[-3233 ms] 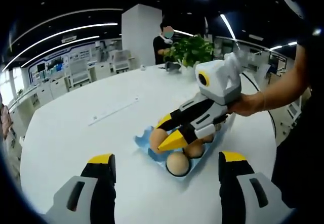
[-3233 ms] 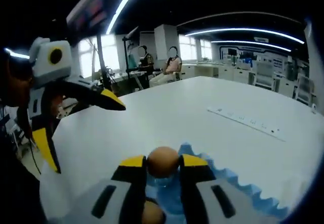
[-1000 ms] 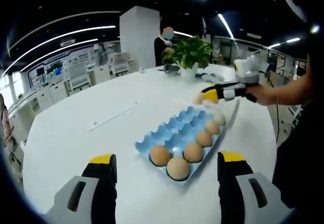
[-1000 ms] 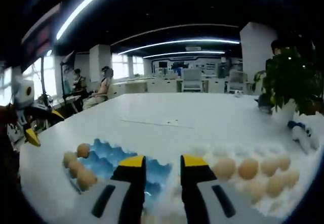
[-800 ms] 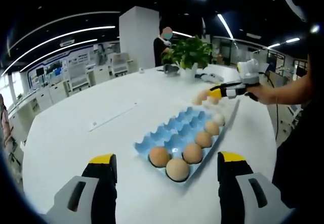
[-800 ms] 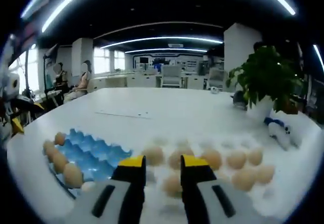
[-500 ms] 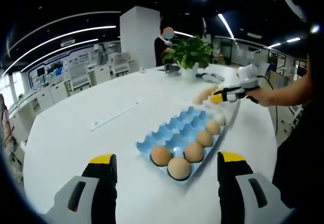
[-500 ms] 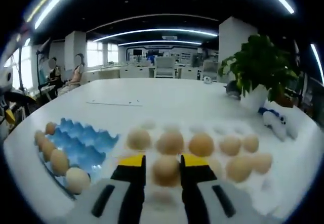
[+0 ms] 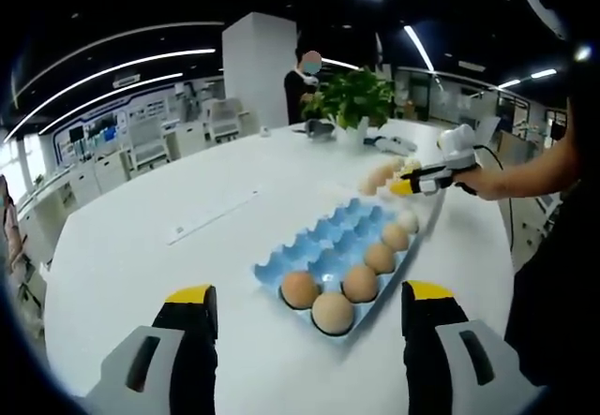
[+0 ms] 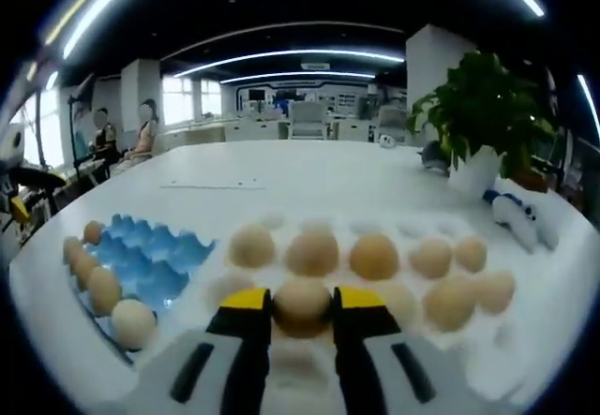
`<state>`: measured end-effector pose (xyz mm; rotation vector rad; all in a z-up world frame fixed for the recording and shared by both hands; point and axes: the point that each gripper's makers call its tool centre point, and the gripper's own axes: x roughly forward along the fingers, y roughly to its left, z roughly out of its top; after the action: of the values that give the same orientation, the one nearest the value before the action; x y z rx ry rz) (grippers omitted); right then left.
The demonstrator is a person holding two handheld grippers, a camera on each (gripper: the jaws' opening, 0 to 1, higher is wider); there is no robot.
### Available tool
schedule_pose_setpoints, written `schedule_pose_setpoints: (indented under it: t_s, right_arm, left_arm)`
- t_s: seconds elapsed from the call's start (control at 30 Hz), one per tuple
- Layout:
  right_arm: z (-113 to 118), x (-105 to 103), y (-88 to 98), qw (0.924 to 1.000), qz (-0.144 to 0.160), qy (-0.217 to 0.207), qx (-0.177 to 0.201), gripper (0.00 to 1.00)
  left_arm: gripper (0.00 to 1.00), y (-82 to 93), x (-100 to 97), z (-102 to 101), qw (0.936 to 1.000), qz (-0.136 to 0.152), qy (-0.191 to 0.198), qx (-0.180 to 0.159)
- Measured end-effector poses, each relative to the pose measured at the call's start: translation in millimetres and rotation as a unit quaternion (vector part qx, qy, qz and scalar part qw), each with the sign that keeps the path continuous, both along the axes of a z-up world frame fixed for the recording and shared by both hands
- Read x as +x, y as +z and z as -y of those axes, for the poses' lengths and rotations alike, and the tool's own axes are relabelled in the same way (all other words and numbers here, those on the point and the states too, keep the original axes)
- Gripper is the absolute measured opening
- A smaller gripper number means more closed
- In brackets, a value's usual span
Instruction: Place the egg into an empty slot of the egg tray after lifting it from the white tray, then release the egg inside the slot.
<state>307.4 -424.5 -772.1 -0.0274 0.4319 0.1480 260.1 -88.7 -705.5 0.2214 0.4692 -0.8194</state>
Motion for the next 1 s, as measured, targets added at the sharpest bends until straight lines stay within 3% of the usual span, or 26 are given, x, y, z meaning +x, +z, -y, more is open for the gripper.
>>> schedule_pose_setpoints:
  t_s: [0.63, 1.0]
  right_arm:
    - [-7.0, -5.4, 24.0, 0.9995, 0.026, 0.008, 0.012, 0.25]
    - [-44.9, -1.9, 34.3, 0.9976, 0.037, 0.056, 0.017, 0.25]
  left_arm:
    - [0.82, -1.7, -1.8, -1.9, 1.0, -0.003, 0.002, 0.0]
    - [0.81, -1.3, -2.6, -0.7, 1.0, -0.002, 0.001, 0.0]
